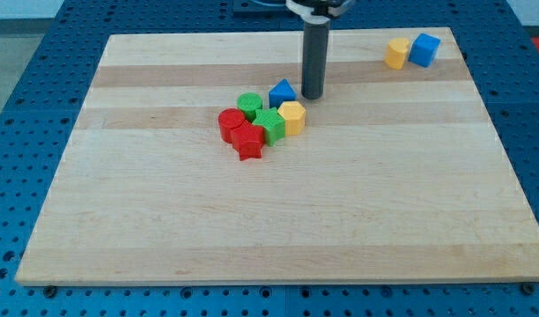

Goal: Point at the yellow hexagon

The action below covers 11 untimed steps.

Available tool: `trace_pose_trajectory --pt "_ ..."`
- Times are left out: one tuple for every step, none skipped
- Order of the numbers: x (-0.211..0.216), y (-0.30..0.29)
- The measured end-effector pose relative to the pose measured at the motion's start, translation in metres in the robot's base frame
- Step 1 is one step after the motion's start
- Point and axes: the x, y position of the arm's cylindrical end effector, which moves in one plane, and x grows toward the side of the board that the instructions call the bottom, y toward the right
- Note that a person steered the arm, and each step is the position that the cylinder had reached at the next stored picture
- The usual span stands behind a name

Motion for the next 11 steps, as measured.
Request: trace_pose_trajectory --pt "0.016 0.011" --pt "0.038 0.011" --pt "0.069 0.011" --pt "0.095 0.010" --pt "0.101 -0.011" --pt "0.101 -0.025" --pt "0.101 -0.026" --pt "0.098 -0.026" --pt "0.094 -0.026" --pt "0.092 -0.026" --pt "0.083 -0.030"
